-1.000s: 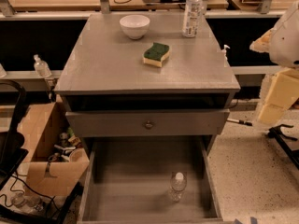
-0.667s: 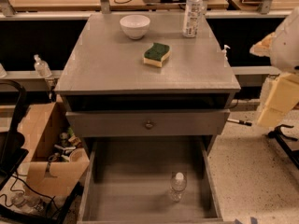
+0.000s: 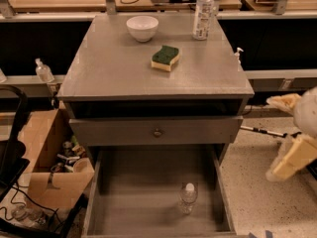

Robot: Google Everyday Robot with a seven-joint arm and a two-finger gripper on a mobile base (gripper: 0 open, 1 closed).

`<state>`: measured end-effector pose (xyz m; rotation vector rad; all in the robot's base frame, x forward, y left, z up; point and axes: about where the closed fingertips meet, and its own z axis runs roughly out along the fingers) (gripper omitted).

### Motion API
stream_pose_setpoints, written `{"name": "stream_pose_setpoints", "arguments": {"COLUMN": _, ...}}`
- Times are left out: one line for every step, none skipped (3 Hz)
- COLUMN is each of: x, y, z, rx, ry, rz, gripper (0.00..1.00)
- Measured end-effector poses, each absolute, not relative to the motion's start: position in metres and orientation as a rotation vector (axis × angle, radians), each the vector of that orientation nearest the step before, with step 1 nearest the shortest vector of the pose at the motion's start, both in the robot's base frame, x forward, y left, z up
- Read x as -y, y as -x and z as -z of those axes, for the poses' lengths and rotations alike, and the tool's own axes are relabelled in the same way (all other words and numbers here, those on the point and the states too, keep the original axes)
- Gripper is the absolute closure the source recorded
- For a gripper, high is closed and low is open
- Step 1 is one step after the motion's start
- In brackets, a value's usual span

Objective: Pick water bottle from middle drawer and place on counter

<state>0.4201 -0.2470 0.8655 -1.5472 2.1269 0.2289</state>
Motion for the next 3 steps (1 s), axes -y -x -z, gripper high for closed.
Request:
{"name": "stream_pose_setpoints", "arguments": {"x": 0.262, "y": -0.422, "z": -0.813, "rx": -2.012, "ry": 1.409, "rz": -0.361, "gripper": 0.00}}
{"name": "stream_pose_setpoints", "arguments": {"x": 0.261, "y": -0.428, "z": -0.764, "rx": -1.859, "ry": 1.446, "rz": -0.462, "gripper": 0.00}}
{"name": "stream_pose_setpoints", "arguments": {"x": 0.262, "y": -0.426, "z": -0.718, "rx": -1.761, "ry": 1.520, "rz": -0.520, "gripper": 0.00}}
